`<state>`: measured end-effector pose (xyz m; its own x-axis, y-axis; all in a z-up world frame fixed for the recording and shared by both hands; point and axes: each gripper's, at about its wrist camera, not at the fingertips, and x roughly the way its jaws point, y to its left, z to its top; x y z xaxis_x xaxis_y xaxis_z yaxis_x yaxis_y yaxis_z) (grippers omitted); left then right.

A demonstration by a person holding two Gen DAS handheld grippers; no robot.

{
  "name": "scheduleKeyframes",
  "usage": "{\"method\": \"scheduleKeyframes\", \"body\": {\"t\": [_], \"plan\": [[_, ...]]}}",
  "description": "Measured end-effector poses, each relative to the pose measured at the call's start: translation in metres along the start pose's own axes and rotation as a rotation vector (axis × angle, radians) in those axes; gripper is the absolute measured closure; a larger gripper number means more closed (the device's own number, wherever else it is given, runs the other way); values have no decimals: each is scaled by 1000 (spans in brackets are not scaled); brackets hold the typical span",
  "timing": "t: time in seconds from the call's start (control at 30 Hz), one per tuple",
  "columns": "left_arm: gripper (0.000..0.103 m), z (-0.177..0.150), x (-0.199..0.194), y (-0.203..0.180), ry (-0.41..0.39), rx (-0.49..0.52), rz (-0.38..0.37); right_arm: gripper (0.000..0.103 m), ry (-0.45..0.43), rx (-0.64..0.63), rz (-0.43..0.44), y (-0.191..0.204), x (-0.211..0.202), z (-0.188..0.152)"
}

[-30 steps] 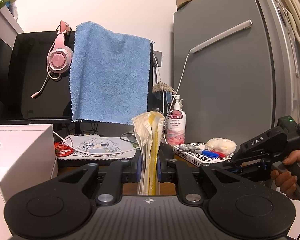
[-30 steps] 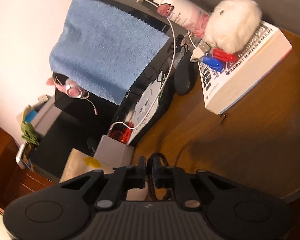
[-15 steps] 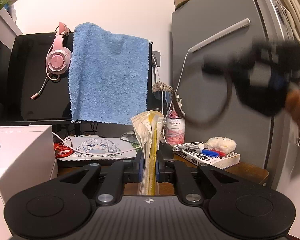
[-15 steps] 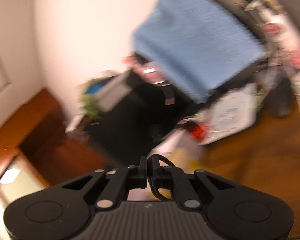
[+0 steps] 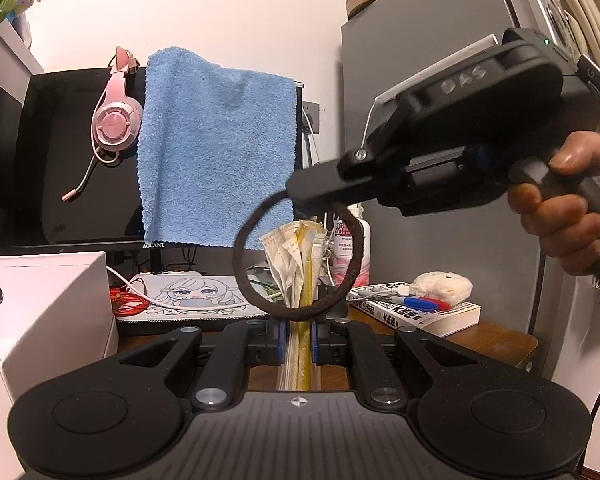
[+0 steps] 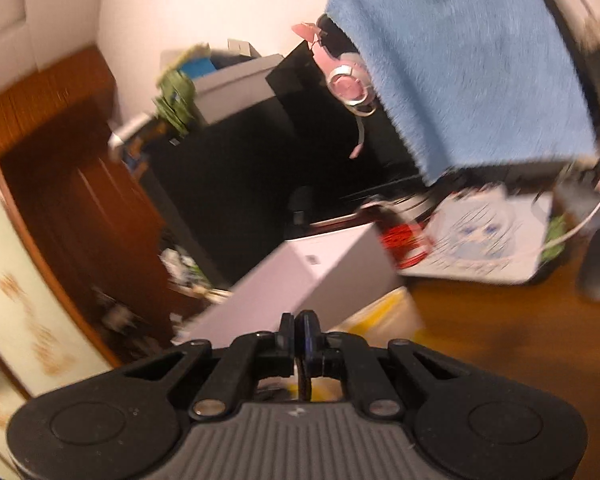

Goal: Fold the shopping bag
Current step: 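Loop the hair tie over the packet held by the left gripper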

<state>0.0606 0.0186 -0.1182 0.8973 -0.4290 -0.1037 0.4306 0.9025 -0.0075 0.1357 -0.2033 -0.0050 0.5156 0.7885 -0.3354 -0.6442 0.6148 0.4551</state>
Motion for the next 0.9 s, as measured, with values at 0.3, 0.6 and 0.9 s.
{"method": "scheduleKeyframes", "body": {"t": [0.3,0.6,0.9], "plan": [[94,-2,-2,-2,-4,16,-2,100,-38,-173,-235,2,4,8],[95,-2,-2,-4,-8,21,5,101,-59,-137,-251,-17,7,14],[95,-1,-1,2,-4,3,1,97,-24,217,-66,-86,17,-5]]}}
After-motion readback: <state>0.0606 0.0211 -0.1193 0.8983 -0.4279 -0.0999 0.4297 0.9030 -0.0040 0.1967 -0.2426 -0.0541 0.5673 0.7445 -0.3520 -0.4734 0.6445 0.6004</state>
